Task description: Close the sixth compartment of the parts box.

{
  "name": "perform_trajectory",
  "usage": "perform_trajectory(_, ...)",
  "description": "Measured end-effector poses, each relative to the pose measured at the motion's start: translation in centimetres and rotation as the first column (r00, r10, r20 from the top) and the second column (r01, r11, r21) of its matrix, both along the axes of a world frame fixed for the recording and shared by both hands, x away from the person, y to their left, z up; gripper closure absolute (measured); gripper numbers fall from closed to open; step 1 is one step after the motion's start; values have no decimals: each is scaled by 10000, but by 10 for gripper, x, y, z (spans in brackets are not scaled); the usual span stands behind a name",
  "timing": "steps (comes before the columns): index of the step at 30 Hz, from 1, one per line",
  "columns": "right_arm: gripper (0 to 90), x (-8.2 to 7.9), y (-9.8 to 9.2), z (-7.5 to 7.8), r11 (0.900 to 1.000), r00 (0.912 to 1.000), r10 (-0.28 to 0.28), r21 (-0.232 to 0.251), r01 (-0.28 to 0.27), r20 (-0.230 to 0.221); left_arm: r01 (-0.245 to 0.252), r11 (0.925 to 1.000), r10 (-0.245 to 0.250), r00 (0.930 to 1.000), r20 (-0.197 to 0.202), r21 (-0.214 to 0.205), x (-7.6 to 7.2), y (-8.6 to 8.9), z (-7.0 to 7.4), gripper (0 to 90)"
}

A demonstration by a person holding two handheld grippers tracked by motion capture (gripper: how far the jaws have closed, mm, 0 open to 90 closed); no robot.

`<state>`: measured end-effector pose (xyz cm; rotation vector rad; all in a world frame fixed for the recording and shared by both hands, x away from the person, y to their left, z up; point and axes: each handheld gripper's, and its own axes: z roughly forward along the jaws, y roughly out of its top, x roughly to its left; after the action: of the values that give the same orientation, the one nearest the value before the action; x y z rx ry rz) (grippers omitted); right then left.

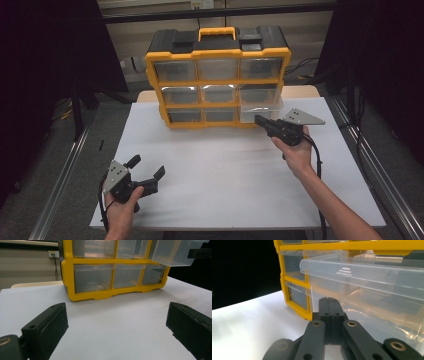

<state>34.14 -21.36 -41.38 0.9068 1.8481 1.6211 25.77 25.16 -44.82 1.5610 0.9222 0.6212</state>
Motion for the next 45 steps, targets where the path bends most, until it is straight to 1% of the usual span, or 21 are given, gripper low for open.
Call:
perform_trajectory(3,900,1,0,0,10000,10000,-44,25,44,22,21,10000,-21,10000,5,-6,0,0,0,40)
perform_trajectory(5,900,2,-1,0,9999,9999,-125,-22,125,40,36,9999,-36,10000,15,-115,0,-1,0,39)
perform_trajectory(10,900,4,-2,-3,9994,9994,-321,-160,323,94,-21,10000,21,10000,26,0,-1,-1,1,39)
perform_trajectory(14,900,5,0,-3,9992,9993,-320,-232,324,177,67,10000,-67,10000,28,-38,0,0,0,40)
perform_trajectory(15,900,6,0,-3,9992,9992,-299,-242,305,251,-27,10000,27,10000,30,-4,0,-1,1,40)
perform_trajectory(16,900,6,0,-3,9992,9992,-299,-242,305,251,31,10000,-31,10000,44,-22,0,0,1,40)
perform_trajectory(17,900,5,1,-3,9992,9992,-311,-242,317,231,-36,10000,36,10000,35,-4,0,0,1,39)
perform_trajectory(18,900,6,2,-3,9989,9989,-403,-240,409,249,-97,9999,97,9999,49,-102,0,-1,1,39)
perform_trajectory(20,900,6,3,-3,9989,9988,-409,-239,415,261,-48,9999,49,10000,63,-123,0,-1,0,38)
perform_trajectory(22,900,6,3,-3,9989,9989,-422,-215,427,222,-177,9998,178,9998,58,-106,0,-1,1,35)
perform_trajectory(23,900,6,4,-3,9990,9990,-380,-218,385,225,-182,9995,183,9998,57,-253,0,-1,1,35)
perform_trajectory(24,900,7,4,-4,9990,9990,-369,-257,376,268,-164,9998,165,9998,67,-84,0,1,1,35)
perform_trajectory(25,900,7,5,-4,9990,9990,-377,-243,383,248,-198,9997,199,9998,71,-160,0,1,1,35)
perform_trajectory(28,900,8,6,-6,9989,9990,-364,-286,372,276,-229,9996,230,9997,79,-178,0,1,1,35)
perform_trajectory(29,900,8,6,-6,9988,9989,-368,-307,377,279,-167,9996,168,9998,61,-232,0,1,1,35)
perform_trajectory(32,900,8,6,-6,9986,9988,-403,-341,412,272,-142,9999,143,9999,80,-84,0,1,1,35)
perform_trajectory(35,900,9,6,-6,9983,9986,-445,-357,455,294,-102,9999,103,9999,91,-117,0,0,0,35)
perform_trajectory(37,900,11,5,-6,9984,9982,-506,-218,513,313,-106,9998,107,9999,94,-140,0,0,1,38)
perform_trajectory(39,900,11,4,-6,9983,9981,-528,-220,535,305,-45,9999,46,9999,161,-92,-1,0,1,38)
perform_trajectory(40,900,11,4,-6,9981,9979,-561,-221,568,312,-55,9998,58,9999,153,-180,-1,-1,1,38)
perform_trajectory(45,900,13,5,-5,9981,9979,-575,-195,581,306,-82,10000,82,9999,128,-2,0,0,1,38)
